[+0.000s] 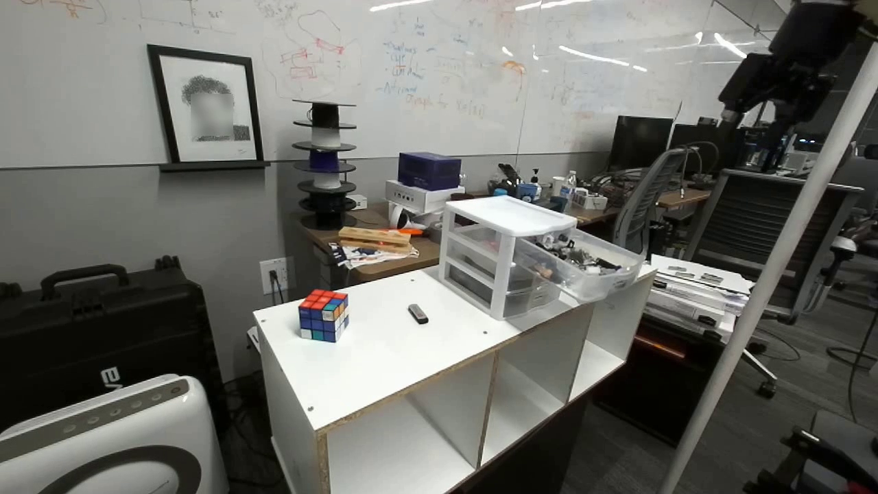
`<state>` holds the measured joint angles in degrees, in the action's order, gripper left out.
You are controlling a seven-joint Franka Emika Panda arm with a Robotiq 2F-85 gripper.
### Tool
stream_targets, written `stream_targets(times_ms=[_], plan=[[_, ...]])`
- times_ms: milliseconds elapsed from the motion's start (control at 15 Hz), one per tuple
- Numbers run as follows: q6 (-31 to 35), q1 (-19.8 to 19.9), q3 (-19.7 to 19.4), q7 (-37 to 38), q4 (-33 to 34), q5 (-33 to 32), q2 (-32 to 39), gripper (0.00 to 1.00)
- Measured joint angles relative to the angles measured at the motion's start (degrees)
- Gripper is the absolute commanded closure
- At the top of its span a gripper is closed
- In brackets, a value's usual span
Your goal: Put the objects in the drawer and close the drawer
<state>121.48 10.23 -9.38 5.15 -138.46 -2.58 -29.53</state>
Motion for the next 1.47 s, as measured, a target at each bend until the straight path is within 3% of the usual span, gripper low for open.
stream_targets(times_ms=[333, 933, 1467], plan=[[12.49, 1.35, -0.11, 7.6, 9.94, 0.07, 17.96, 0.0], [12.55, 2.61, -0.95, 16.87, 35.71, 18.59, 50.69, 0.0], [9.15, 4.82, -0.93, 26.53, 57.88, 22.17, 72.06, 0.0]])
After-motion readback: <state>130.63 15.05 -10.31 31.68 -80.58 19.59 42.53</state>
